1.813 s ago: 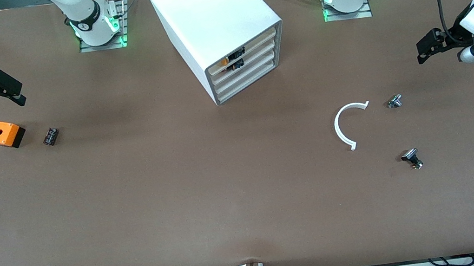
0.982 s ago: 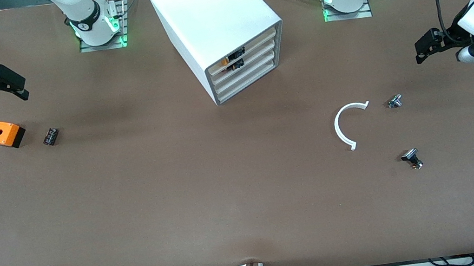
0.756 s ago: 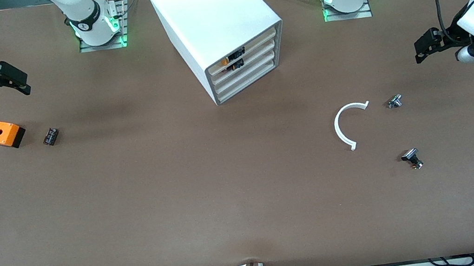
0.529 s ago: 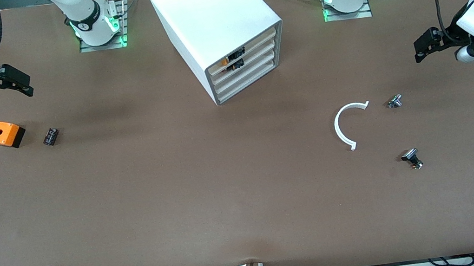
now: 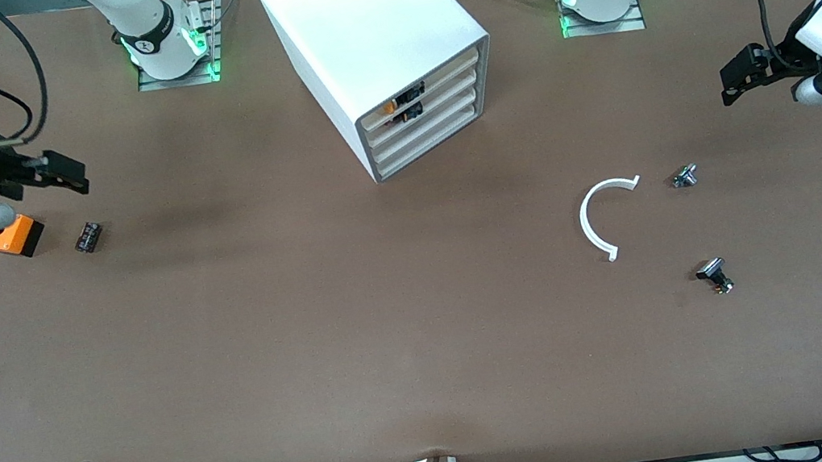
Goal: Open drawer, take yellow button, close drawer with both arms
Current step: 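Move the left gripper to the drawer handle while the right gripper rises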
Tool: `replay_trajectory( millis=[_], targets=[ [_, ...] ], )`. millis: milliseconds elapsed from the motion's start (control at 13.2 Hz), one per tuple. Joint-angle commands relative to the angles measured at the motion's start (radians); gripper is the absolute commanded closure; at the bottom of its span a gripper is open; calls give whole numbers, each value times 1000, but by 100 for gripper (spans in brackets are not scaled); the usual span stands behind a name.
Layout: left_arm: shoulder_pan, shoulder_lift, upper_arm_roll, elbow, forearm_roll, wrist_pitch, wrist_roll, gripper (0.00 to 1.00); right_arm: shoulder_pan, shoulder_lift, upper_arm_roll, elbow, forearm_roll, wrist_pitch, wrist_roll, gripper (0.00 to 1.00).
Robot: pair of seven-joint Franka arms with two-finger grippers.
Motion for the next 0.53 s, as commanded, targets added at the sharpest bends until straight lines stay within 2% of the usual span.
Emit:
replay_trajectory(
  millis=[0,453],
  targets=[
    [0,16,1,41,-10,-82,4,0,3,68,0,26,10,42,5,0],
    [-5,21,-1,44,-183,-254,74,0,51,146,1,29,7,105,127,0]
  ],
)
